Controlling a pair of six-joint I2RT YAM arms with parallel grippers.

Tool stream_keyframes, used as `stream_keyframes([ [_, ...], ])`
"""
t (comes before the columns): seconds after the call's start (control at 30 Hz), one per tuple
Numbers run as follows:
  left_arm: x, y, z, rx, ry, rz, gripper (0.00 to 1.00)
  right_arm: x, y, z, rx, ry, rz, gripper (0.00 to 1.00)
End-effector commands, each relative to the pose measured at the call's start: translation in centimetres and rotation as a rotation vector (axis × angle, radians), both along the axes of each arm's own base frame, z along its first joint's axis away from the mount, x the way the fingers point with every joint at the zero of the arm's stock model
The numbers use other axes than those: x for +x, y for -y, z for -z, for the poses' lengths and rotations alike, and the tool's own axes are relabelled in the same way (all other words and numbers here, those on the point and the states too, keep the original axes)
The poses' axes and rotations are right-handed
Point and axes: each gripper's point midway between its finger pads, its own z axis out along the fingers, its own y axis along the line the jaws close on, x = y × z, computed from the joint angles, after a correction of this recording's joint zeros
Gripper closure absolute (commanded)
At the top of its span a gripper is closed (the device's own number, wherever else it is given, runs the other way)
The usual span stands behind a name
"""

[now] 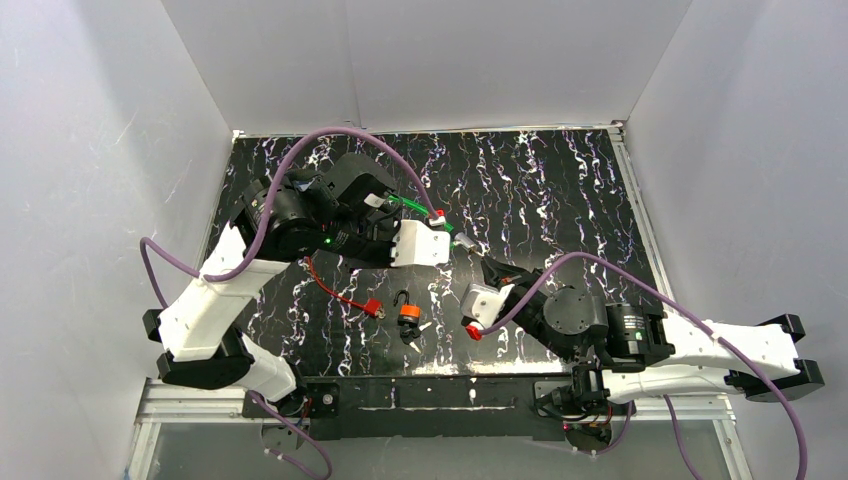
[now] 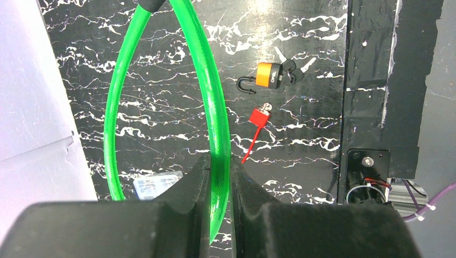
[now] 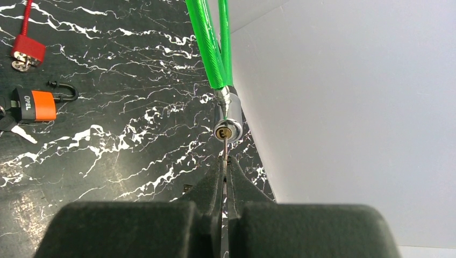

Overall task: Unlock with the key
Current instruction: Unlock the lock.

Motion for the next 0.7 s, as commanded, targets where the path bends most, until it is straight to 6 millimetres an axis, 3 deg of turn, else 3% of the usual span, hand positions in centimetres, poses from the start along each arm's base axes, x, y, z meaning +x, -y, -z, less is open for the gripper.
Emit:
stream_keyframes([
  [0.0, -2.3, -3.7, 0.9, 0.130, -0.071, 0.005, 1.00, 0.1, -0.4, -1.9, 0.088, 0.002, 0.008, 0.99],
  [0.67, -2.2, -3.6, 0.6, 0.119, -0.065, 0.002, 1.00, 0.2, 0.1, -0.7, 0.066, -0.010, 0.027, 0.99],
])
